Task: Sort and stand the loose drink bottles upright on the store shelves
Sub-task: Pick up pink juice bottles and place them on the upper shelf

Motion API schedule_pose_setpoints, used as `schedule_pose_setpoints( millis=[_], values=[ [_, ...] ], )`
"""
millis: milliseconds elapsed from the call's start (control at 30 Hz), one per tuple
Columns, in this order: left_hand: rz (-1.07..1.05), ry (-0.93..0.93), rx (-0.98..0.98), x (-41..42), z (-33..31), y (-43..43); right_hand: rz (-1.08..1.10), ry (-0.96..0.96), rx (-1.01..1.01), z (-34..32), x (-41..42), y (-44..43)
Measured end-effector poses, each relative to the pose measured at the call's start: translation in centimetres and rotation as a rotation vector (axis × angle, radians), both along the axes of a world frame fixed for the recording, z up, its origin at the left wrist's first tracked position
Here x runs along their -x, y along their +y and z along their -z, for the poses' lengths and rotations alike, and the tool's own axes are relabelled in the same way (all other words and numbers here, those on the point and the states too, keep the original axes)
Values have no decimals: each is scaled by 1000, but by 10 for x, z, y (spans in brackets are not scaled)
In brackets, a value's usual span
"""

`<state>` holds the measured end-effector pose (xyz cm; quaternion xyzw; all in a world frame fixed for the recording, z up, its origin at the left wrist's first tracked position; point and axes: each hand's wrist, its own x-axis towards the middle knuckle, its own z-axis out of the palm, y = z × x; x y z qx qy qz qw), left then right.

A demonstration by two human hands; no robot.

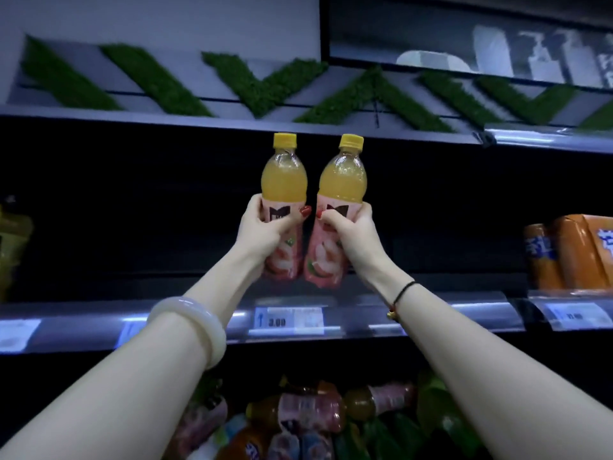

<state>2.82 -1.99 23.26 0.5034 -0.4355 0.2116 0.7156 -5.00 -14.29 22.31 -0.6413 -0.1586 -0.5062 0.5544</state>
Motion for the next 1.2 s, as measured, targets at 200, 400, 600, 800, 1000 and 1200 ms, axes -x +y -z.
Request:
schedule_pose_setpoints(
  millis=[200, 400, 600, 800, 1000, 1200],
  values=[
    [53, 252, -149, -54, 10, -8, -2, 110, 66, 5, -67, -14],
    [12, 324, -365, -75, 11, -12, -180, 439, 66, 1, -92, -32],
    [-73, 372, -379, -67, 16, -10, -44, 458, 132, 6, -79, -30],
    [-737, 28, -444, -40, 19, -11, 492, 442, 257, 14, -75, -21],
    [-669, -503, -19, 6, 88, -15, 723, -82, 382, 76, -40, 2],
    [-560, -610, 24, 16, 211, -21, 574, -369, 673, 189, -18, 8]
  ],
)
